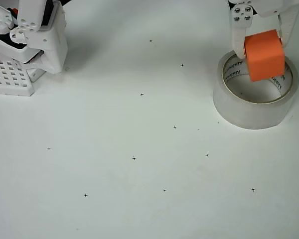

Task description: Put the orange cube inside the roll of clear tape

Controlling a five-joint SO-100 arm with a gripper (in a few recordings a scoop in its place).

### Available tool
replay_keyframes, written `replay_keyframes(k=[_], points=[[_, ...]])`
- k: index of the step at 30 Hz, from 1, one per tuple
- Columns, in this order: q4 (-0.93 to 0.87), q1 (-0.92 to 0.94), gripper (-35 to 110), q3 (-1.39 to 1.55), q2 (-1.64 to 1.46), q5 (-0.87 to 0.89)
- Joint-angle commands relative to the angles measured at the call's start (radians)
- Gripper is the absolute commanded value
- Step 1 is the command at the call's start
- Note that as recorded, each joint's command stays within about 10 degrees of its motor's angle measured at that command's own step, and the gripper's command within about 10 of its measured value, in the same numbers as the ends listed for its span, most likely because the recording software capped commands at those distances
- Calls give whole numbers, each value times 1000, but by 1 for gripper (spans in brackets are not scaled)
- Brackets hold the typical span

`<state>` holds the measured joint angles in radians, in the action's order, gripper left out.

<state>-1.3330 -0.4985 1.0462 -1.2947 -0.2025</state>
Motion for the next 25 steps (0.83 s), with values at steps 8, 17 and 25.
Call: replay_keyframes(k=[8, 17, 25], points=[[-20, 34, 46, -86, -48, -61], [-18, 41, 46, -84, -52, -78], [-18, 51, 46, -84, -52, -78]])
